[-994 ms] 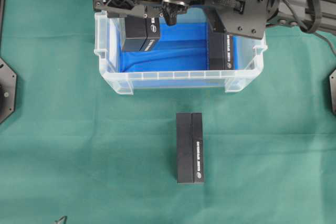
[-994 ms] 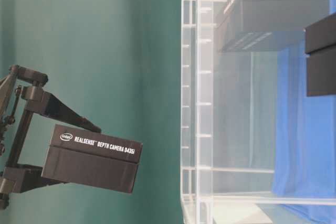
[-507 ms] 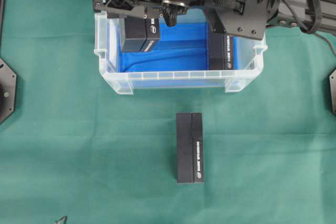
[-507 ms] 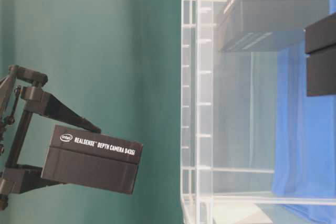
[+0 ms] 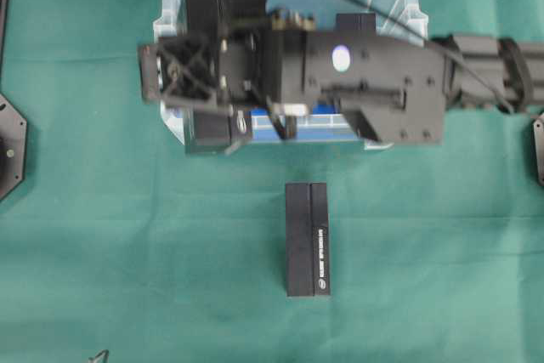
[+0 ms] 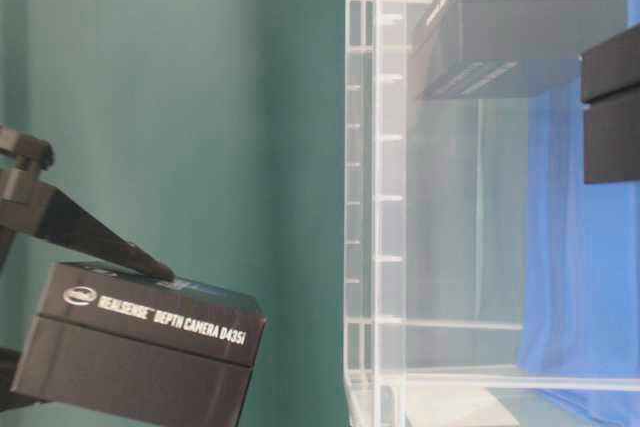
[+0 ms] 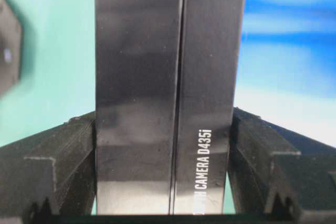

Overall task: Take the box out of the case with the right arm.
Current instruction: 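Carry the held box out of the case toward the front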

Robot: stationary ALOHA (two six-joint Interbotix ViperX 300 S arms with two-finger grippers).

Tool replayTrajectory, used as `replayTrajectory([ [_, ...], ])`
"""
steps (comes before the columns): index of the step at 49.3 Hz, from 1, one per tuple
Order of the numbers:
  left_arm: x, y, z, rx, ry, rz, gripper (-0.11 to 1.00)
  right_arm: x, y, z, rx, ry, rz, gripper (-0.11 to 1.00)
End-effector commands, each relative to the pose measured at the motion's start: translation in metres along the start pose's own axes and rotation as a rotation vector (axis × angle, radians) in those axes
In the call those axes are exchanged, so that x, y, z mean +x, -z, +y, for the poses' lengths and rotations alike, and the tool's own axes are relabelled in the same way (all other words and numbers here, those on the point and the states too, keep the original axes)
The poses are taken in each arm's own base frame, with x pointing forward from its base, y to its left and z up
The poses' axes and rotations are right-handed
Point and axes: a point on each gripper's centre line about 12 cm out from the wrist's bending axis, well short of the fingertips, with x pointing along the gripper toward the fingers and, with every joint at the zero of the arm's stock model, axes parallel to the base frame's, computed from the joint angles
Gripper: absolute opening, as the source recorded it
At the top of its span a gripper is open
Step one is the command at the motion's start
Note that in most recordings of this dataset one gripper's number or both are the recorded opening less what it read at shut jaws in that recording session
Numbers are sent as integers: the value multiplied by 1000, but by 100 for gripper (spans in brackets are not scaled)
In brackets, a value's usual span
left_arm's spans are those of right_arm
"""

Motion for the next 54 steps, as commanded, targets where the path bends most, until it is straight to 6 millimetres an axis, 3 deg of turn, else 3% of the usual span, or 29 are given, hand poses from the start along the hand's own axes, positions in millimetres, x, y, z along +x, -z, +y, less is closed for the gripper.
replayTrajectory([
  [1,-2,-3,-1,7,2,-9,0,-40,2,1,16,-78,12,69],
  [12,-1,-3,-1,7,1,-6,0,-53,37,-3,5,-81,43,69],
  [29,-1,-1,0,3,-1,-3,0,-68,71,-11,4,-82,58,69],
  [54,0,-1,0,-5,-1,-3,0,-72,78,-12,-2,-88,59,69],
])
